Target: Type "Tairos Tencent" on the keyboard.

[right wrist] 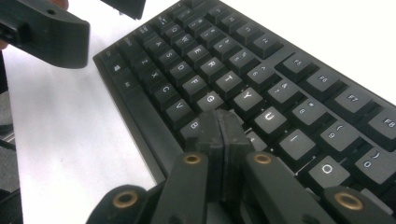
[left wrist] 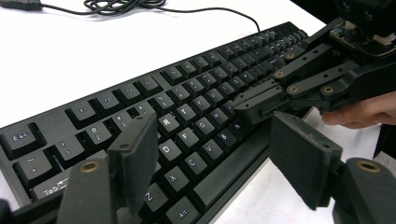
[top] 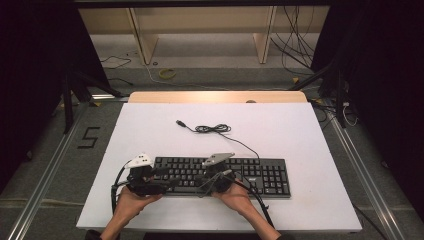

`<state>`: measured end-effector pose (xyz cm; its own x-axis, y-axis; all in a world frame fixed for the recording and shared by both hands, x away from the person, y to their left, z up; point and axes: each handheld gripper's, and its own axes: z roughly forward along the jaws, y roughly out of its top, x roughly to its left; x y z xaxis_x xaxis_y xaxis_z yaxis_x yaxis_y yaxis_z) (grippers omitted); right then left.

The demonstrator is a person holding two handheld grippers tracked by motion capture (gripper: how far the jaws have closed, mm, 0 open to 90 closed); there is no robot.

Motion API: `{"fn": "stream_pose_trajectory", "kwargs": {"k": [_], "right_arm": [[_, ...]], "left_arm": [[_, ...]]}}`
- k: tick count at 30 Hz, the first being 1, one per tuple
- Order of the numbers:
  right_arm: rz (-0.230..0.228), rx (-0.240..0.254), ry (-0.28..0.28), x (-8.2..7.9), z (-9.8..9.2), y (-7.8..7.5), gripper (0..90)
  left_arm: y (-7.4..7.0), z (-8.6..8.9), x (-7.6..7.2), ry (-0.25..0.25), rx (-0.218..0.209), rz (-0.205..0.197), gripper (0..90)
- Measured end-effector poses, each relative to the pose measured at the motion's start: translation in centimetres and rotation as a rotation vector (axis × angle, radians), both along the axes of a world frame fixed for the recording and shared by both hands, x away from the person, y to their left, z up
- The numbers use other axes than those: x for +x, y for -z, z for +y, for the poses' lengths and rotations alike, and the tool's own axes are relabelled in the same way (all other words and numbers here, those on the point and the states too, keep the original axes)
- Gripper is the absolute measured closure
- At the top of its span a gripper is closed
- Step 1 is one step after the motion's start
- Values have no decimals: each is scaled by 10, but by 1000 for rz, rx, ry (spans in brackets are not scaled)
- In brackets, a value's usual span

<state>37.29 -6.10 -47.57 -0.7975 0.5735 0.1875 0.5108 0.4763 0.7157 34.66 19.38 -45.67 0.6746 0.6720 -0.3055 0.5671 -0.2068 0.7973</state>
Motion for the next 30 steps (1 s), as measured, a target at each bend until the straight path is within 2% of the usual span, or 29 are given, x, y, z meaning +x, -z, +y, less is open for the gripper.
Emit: {"fn": "stream_pose_trajectory", "kwargs": {"k": [14, 17, 24, 27, 30], "right_arm": [[8, -32, -3, 0, 2, 5, 900], [0, -26, 0, -1, 2, 6, 900], [12, -18, 11, -1, 2, 5, 900], [17, 8, 9, -1, 0, 4, 863], [7, 10, 12, -2, -1, 2, 846]], "left_arm": [[3, 1, -2, 6, 1, -3, 325], [3, 2, -1, 2, 1, -3, 326], [5, 2, 0, -1, 1, -2, 329], [5, 2, 0, -2, 1, 1, 333], [6, 2, 1, -2, 3, 2, 336]]}}
